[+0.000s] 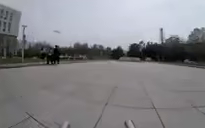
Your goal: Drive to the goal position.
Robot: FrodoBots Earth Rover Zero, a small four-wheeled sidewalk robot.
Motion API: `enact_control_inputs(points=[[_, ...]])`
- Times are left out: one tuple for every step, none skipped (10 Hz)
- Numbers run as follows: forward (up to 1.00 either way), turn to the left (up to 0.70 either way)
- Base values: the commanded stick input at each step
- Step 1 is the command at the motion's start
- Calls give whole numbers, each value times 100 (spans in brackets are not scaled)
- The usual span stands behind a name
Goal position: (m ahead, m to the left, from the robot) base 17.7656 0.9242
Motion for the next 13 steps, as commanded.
enact_control_inputs(points=[[100,-38],[100,-30],[100,-10],[100,12],[100,6],[100,0],[100,0],[100,0],[100,1],[100,8],[100,0],[100,0],[100,0]])
